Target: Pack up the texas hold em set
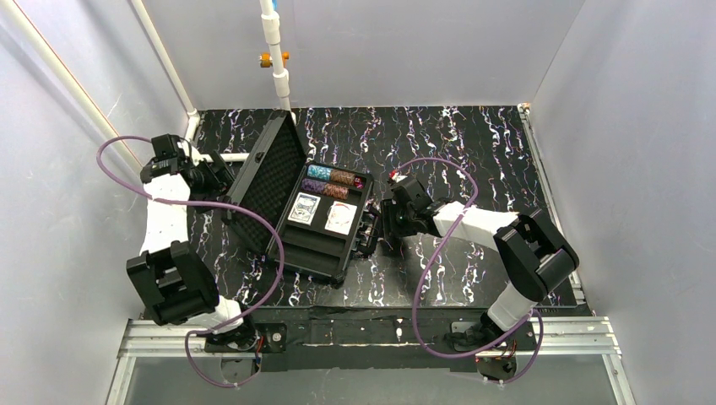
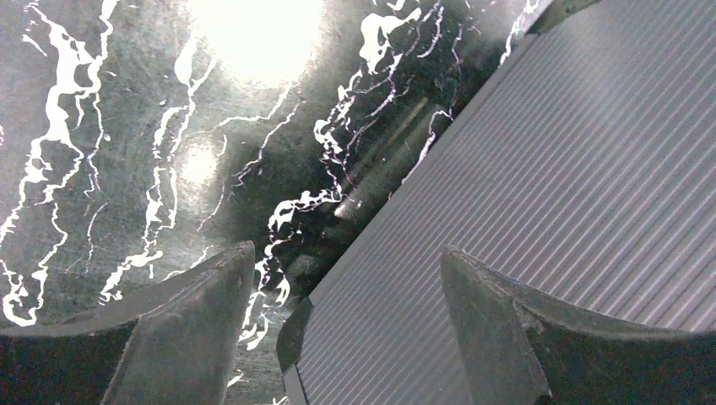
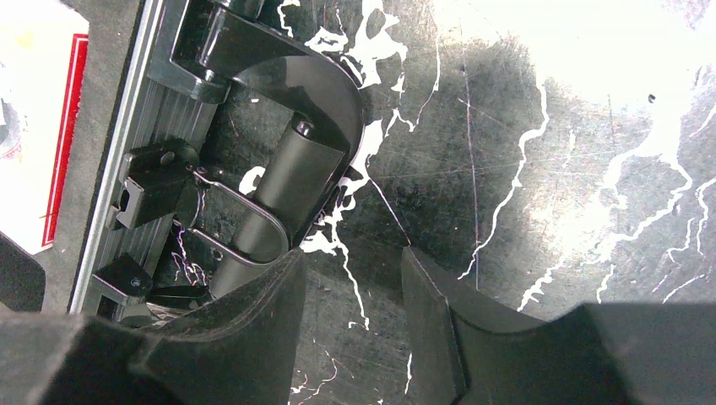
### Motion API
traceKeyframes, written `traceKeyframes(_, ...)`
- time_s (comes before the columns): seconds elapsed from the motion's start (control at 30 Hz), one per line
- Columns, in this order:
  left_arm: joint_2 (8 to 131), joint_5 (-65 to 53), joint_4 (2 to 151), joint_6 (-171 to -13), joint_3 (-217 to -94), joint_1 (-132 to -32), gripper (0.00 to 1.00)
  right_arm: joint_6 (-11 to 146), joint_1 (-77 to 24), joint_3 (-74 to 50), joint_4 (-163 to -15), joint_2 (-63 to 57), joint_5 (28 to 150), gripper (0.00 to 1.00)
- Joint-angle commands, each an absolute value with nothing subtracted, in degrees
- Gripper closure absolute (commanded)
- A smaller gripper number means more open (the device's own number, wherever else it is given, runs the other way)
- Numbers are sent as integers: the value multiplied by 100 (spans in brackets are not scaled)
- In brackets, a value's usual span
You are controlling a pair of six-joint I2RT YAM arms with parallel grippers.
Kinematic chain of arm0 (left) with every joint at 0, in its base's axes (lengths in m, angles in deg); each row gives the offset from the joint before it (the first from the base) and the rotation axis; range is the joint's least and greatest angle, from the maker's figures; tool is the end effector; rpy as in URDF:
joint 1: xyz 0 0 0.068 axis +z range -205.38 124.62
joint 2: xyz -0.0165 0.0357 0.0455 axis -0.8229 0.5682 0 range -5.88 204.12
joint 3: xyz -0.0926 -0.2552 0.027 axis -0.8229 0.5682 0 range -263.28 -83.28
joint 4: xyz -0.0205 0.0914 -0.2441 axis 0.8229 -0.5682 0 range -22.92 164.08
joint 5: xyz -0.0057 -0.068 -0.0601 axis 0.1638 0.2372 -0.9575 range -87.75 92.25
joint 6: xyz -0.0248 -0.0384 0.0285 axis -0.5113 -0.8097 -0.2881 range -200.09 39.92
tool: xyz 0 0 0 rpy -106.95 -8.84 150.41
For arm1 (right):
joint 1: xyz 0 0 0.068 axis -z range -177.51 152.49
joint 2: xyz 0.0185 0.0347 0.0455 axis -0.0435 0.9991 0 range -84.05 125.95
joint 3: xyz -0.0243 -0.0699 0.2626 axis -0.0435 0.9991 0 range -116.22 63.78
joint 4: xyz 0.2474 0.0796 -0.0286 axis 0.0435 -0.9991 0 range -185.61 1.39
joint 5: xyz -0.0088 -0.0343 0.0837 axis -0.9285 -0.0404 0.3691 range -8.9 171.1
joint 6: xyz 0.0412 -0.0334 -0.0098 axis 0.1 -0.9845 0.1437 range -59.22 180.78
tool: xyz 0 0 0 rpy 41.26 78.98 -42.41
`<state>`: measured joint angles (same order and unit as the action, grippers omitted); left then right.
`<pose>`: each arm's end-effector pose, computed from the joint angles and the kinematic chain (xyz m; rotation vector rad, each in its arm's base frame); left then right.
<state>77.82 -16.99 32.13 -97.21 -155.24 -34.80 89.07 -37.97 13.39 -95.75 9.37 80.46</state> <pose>0.2914 0.0968 0.2981 -0.6687 2.3841 -0.3945 0.2483 0.2112 0.1695 -0.2617 2.5020 0.5029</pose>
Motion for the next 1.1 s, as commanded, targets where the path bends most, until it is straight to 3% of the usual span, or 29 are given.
traceKeyframes(0.0,7319,-1879,2935,-9602,-15437,-3667,21,8917,-3829,1089,-9362,1077,8308,46)
traceKeyframes(1.07,6333,-2165,2696,-9667,-15020,-4180,21,8979,-3829,1008,-9397,1096,8277,46)
